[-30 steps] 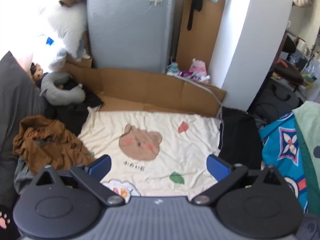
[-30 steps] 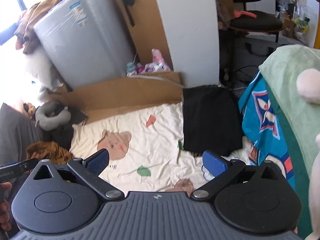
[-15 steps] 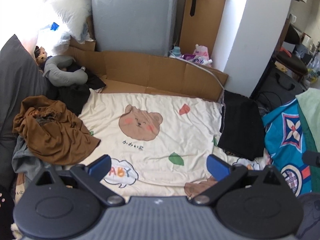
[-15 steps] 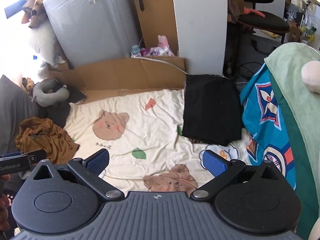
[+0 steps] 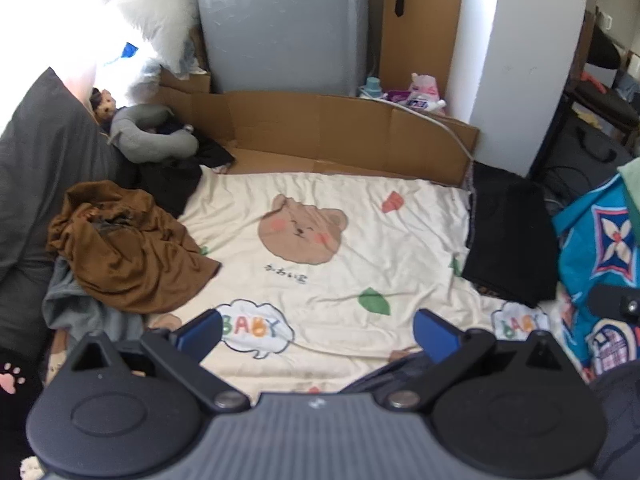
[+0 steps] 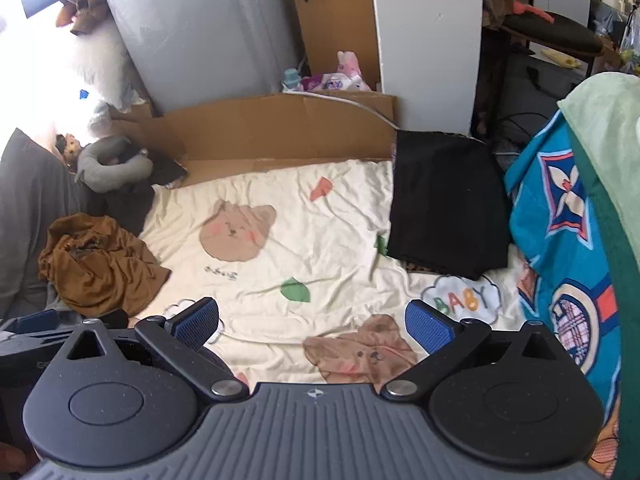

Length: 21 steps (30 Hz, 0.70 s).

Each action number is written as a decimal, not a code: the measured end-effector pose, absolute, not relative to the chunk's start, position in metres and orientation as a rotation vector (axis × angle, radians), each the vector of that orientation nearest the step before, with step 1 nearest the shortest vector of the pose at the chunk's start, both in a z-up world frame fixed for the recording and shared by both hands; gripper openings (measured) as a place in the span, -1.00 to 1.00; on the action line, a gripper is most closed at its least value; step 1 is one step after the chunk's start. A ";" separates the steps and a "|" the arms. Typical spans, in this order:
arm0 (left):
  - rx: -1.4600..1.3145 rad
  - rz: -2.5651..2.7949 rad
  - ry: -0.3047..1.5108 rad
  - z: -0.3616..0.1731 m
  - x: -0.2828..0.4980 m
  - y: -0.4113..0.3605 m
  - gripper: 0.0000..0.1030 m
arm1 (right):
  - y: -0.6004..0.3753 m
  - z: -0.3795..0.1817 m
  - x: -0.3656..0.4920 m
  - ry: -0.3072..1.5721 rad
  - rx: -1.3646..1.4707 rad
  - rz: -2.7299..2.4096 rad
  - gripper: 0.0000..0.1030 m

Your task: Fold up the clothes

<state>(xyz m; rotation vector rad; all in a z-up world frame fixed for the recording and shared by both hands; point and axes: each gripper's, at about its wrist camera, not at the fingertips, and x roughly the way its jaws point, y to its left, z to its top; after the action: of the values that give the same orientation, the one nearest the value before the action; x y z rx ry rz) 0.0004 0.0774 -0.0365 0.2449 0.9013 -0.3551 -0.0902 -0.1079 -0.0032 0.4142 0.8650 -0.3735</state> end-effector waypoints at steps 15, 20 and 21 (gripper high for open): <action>0.298 -0.365 0.891 -0.044 0.004 0.067 0.99 | -0.111 -0.010 -0.083 0.901 0.428 -0.333 0.98; 0.287 -0.368 0.890 -0.044 0.009 0.071 0.99 | -0.108 -0.013 -0.075 0.914 0.410 -0.340 0.97; 0.276 -0.366 0.886 -0.044 0.009 0.073 0.99 | -0.107 -0.013 -0.074 0.916 0.405 -0.330 0.97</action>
<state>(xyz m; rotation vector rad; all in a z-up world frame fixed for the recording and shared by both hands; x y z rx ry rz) 0.0089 0.0727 -0.0438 0.2764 0.8861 -0.3664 -0.0743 -0.1072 -0.0126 0.4051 0.9156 -0.3301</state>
